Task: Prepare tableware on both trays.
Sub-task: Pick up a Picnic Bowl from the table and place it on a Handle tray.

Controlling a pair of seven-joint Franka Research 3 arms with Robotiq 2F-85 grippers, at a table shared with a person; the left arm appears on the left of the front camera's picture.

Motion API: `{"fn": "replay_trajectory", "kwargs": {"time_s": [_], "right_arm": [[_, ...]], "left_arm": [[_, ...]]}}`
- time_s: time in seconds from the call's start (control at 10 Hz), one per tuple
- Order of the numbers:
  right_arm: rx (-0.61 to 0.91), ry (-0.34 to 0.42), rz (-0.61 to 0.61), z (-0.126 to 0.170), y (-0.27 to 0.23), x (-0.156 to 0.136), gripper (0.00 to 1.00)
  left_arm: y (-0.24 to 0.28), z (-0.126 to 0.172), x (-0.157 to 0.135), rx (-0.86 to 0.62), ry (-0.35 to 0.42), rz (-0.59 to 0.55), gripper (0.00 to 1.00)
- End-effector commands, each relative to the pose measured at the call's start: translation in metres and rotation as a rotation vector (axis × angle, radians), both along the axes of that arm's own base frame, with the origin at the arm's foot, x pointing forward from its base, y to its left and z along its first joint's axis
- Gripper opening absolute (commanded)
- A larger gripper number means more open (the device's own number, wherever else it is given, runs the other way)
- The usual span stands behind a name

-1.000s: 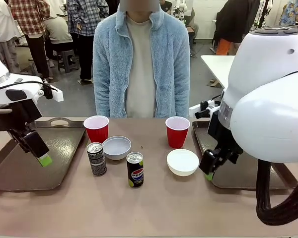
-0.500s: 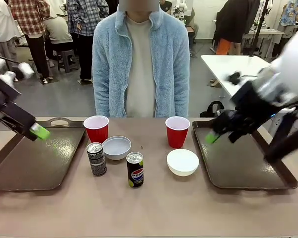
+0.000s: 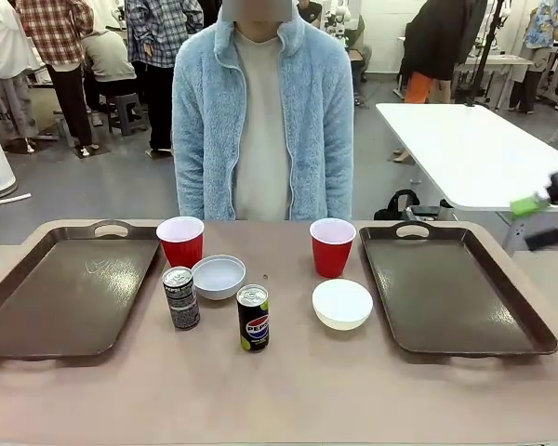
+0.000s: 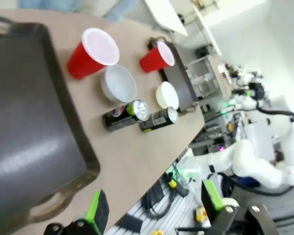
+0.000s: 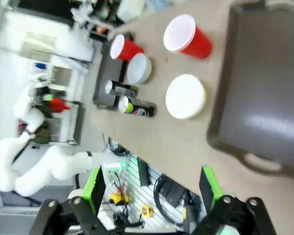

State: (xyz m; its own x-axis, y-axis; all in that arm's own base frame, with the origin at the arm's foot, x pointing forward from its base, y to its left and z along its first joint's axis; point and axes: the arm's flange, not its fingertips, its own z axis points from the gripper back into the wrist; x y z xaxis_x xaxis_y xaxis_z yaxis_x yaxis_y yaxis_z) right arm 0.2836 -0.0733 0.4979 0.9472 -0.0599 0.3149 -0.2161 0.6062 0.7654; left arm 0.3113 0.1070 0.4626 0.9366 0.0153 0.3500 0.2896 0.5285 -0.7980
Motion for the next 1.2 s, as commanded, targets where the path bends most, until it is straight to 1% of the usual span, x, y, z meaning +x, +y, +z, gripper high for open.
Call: {"fn": "replay_trajectory", "kwargs": {"time_s": [0.0,0.3,0.4,0.5,1.1], "right_arm": [[-0.022,0.058,0.032,-0.077,0.012,-0.071,1.00],[-0.010,0.064,-0.013,-0.082,-0.007,-0.092,1.00],[-0.026,0.045,-0.004,-0.081,-0.005,-0.094,1.00],[0.007,0.090,-0.003,-0.028,-0.054,-0.042,1.00],[0.007,0.090,-0.003,-0.028,-0.054,-0.042,1.00]], "left_arm": [[0.019,0.011,0.005,0.038,0.048,0.033,1.00],[0.030,0.016,-0.006,0.090,0.065,0.051,1.00],[0.019,0.018,-0.007,0.138,0.075,0.014,1.00],[0.034,0.012,0.000,0.058,0.047,0.065,1.00],[0.034,0.012,0.000,0.058,0.047,0.065,1.00]]}}
